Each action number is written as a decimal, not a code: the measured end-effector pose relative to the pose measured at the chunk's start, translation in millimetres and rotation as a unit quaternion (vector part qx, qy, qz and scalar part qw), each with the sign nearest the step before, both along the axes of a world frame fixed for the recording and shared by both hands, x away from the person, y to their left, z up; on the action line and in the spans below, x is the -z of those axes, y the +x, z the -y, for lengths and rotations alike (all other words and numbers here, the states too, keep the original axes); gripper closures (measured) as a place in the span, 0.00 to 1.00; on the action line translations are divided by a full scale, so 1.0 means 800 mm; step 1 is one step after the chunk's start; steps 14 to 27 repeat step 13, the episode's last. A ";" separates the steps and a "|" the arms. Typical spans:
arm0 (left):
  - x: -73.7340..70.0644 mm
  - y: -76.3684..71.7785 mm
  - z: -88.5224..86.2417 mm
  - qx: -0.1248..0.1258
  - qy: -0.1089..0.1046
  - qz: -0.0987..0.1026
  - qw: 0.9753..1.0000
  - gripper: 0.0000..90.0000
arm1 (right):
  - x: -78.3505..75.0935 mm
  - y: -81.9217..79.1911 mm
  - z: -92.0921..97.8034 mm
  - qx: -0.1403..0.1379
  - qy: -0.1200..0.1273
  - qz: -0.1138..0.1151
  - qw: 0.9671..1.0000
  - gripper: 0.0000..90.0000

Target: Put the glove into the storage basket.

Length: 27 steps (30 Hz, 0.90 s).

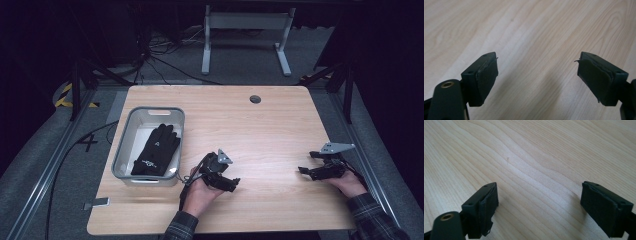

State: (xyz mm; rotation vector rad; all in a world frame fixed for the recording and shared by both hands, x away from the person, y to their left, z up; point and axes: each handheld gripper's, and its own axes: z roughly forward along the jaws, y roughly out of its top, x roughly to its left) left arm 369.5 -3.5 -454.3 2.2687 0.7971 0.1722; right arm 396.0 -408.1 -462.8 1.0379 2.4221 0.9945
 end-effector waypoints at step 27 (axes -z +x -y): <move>0.013 -0.003 0.008 0.010 0.029 0.011 0.999 0.17 | 0.000 0.000 0.000 -0.003 0.000 -0.001 1.000 0.17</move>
